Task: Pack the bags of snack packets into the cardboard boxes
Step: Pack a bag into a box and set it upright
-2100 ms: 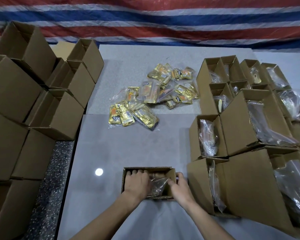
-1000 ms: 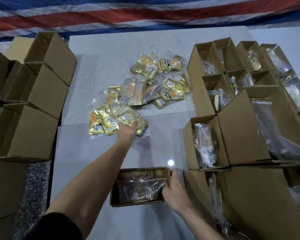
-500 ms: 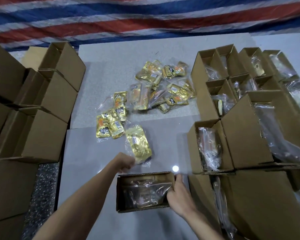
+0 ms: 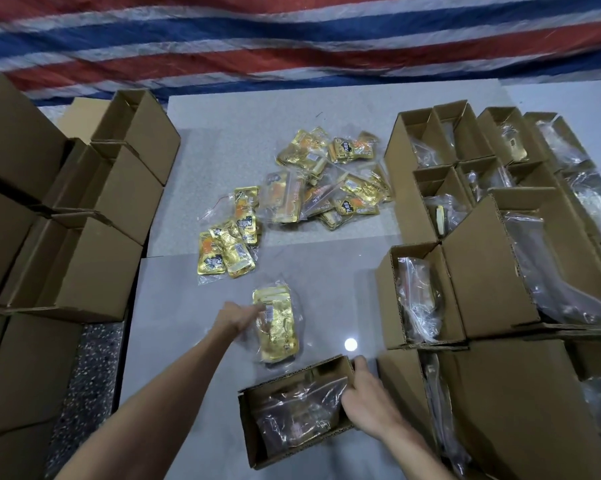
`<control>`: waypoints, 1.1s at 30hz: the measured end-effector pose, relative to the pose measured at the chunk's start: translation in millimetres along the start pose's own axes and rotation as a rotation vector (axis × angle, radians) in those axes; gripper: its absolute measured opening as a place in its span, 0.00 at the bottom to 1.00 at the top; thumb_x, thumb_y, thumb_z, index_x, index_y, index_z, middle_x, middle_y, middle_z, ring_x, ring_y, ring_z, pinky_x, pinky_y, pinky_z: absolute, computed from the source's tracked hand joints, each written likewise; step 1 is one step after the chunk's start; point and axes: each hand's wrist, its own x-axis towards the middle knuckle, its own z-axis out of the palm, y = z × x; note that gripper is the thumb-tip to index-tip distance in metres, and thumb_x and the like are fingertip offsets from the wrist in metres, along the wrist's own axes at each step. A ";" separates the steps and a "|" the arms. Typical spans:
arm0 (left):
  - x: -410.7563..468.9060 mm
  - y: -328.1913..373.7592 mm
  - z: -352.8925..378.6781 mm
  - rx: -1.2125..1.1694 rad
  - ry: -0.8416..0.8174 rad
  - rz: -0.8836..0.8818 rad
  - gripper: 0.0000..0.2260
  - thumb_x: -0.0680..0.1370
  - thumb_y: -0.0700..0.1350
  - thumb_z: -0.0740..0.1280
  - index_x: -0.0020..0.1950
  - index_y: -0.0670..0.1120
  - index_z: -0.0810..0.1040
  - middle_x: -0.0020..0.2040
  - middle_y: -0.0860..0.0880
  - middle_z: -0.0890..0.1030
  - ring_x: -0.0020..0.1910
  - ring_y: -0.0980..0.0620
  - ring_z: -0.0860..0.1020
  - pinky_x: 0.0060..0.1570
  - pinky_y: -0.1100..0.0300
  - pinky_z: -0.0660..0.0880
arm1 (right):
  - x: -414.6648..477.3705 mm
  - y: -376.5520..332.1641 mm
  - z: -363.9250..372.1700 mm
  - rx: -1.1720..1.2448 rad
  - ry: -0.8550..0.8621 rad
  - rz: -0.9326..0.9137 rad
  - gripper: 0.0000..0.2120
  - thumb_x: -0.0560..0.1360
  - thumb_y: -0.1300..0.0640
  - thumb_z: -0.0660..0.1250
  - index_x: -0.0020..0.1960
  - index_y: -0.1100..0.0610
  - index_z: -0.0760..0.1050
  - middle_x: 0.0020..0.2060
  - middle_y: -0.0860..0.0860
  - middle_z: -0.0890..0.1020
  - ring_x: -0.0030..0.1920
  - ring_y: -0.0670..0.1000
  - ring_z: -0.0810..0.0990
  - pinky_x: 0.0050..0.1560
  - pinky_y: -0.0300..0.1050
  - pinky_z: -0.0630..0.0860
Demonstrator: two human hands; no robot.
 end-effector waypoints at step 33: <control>-95.3 16.4 4.7 -0.094 0.058 0.529 0.12 0.83 0.44 0.63 0.40 0.44 0.77 0.37 0.50 0.79 0.39 0.53 0.76 0.37 0.66 0.69 | -12.6 18.6 22.9 0.106 0.084 0.031 0.12 0.75 0.64 0.58 0.57 0.53 0.65 0.51 0.52 0.79 0.50 0.54 0.78 0.44 0.43 0.76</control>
